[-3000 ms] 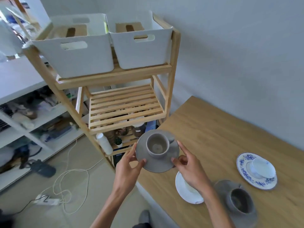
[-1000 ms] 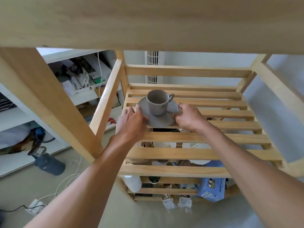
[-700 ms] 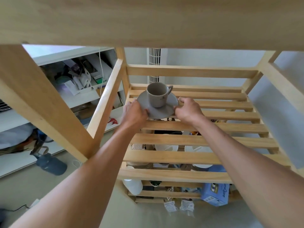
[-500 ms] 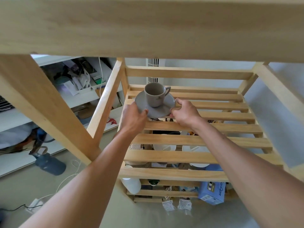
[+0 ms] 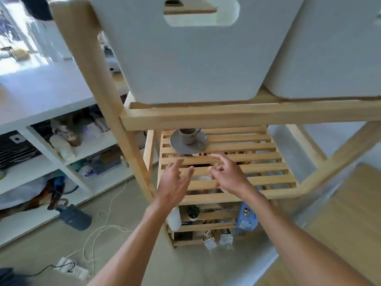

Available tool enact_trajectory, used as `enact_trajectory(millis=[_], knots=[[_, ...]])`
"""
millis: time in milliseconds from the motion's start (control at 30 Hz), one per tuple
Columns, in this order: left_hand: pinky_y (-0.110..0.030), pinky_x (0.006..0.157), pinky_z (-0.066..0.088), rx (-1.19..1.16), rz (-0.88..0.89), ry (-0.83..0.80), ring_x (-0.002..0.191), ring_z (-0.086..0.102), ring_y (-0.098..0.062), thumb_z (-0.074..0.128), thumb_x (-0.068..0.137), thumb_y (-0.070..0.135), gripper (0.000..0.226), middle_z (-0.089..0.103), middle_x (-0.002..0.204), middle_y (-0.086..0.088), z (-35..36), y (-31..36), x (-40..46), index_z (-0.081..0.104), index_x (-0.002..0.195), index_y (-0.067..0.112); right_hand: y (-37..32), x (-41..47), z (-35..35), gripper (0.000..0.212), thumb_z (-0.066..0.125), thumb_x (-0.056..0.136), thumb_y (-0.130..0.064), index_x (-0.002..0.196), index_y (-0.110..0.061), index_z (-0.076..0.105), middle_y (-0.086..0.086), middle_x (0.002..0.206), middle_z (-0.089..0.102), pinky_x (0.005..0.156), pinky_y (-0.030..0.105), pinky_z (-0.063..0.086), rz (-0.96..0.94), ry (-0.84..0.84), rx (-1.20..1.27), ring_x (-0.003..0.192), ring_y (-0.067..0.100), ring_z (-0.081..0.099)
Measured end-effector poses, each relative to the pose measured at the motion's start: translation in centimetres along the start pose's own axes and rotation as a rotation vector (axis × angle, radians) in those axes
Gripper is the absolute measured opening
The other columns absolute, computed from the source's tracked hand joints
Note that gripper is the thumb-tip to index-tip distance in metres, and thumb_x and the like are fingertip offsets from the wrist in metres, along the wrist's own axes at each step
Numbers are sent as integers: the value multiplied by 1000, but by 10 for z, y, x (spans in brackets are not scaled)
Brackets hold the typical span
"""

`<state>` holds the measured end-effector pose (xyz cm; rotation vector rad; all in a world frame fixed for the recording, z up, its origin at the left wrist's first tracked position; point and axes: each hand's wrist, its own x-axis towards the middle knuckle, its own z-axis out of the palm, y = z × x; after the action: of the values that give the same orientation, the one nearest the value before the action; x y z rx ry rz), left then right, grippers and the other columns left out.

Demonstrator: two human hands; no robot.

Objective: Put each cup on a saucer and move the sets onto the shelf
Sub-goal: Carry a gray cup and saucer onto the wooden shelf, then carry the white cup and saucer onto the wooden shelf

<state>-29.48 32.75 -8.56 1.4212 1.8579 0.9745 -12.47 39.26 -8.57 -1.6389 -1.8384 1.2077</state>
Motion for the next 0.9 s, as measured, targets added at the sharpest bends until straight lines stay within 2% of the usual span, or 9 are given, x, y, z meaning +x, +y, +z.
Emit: enact_trajectory(millis=[100,200,333,433,567,667,733,833,900], knots=[[-38,91,55,-28,17,-59,106,61,-14,53,95,48,51,58,128,-6,-22,12,-42,48,139,22,-10,-50,-2,45,56,100,-32,145,-33,48,11,99,75,51,18,52,31,15,18,70,16,70],[-34,90,55,-15,88,-68,108,61,-10,51,95,50,52,58,129,-1,-44,24,-82,46,141,26,-19,-102,-1,45,56,99,-35,144,-36,48,7,97,74,61,30,58,45,44,32,73,15,72],[-30,87,54,-37,190,-95,102,60,-4,51,96,47,49,59,124,2,-66,43,-142,50,138,23,-30,-178,-6,42,55,100,-35,141,-40,47,4,98,74,65,28,54,68,132,102,77,12,73],[-20,81,51,-63,249,-167,98,60,-1,53,96,43,43,61,116,6,-70,55,-185,54,134,22,-30,-241,-17,41,54,101,-35,141,-40,48,2,98,74,69,29,55,67,213,166,78,13,73],[-8,77,45,-91,309,-266,98,61,-5,55,97,38,40,64,110,3,-52,66,-233,56,131,19,-19,-324,-27,36,56,100,-33,136,-40,54,3,94,74,60,23,50,66,335,222,68,10,69],[-14,84,47,-95,349,-354,102,57,3,55,96,38,46,61,117,7,-31,77,-260,51,138,20,-3,-375,-34,32,57,100,-33,130,-44,56,0,92,74,55,18,47,86,423,276,62,6,67],[-18,84,47,-92,375,-401,102,57,1,56,96,36,46,62,118,4,-14,87,-273,52,138,18,8,-404,-43,32,57,100,-30,128,-44,57,-1,91,73,57,16,47,104,483,307,62,7,66],[-10,74,43,-89,387,-459,98,58,0,56,97,33,42,62,117,2,12,97,-291,54,135,17,33,-445,-54,31,57,100,-28,128,-42,58,1,92,74,61,20,47,159,590,336,62,9,66],[-11,73,43,-75,390,-502,100,59,-4,55,97,34,41,62,117,2,31,103,-304,54,134,17,55,-473,-59,31,57,100,-26,128,-39,60,3,90,75,62,22,48,210,673,367,62,9,67]])
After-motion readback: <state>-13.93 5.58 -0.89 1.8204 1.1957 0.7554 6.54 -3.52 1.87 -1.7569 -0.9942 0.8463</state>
